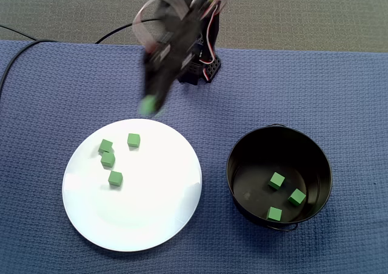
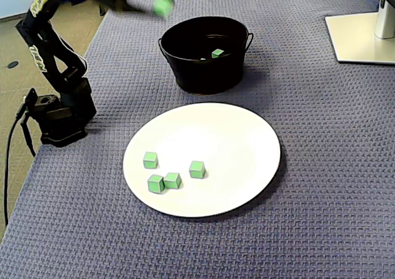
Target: Pick up the items on the white plate and put them in the black container.
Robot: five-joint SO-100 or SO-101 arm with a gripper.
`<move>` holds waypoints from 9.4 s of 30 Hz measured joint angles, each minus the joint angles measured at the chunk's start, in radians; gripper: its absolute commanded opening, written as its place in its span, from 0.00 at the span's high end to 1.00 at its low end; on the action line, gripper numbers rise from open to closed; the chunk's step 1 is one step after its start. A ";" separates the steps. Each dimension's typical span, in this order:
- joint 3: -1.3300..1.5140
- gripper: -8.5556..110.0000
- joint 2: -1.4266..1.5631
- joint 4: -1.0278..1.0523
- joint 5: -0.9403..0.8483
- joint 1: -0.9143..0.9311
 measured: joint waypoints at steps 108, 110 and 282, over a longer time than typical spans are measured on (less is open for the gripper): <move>0.690 0.93 -0.623 -0.132 0.014 0.353; 0.690 0.93 -0.611 -0.127 0.023 0.351; -0.471 0.93 -0.446 0.298 0.354 -0.109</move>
